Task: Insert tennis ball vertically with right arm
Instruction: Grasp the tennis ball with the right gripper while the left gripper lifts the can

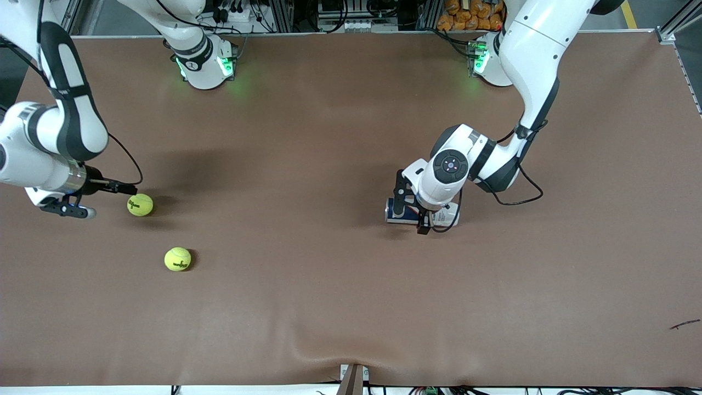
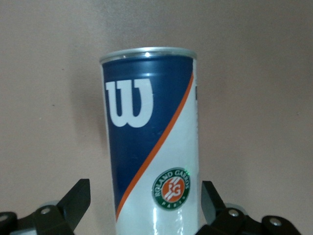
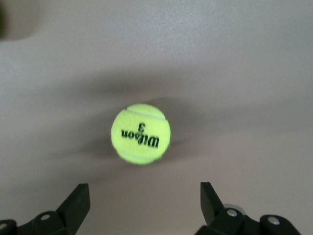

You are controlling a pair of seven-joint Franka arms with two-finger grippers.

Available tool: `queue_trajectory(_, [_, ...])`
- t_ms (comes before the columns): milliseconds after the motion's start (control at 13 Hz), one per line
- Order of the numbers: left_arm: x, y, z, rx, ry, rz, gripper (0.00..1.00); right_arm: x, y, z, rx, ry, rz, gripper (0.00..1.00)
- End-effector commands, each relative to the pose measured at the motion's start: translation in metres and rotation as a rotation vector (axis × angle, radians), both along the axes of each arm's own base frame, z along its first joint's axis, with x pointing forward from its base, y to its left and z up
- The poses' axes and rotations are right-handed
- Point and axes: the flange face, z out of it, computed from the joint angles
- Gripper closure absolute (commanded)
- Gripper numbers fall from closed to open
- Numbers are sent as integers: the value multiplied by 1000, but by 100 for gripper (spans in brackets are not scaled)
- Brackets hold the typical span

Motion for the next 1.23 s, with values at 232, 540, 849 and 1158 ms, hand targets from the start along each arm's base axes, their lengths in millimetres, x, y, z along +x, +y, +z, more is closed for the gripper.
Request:
queue_trajectory(232, [-8, 1, -4, -5, -24, -31, 0, 4, -5, -48, 71, -26, -111, 0])
queue_trajectory(540, [-7, 5, -14, -15, -33, -31, 0, 6, -20, -73, 80, 4, -170, 0])
queue_trajectory(849, [-7, 7, -22, 5, -52, -83, 12, 13, -18, -81, 80, 10, -176, 0])
queue_trajectory(1158, [-4, 5, -17, -1, -62, -130, 42, 18, -19, -82, 77, 12, -195, 0])
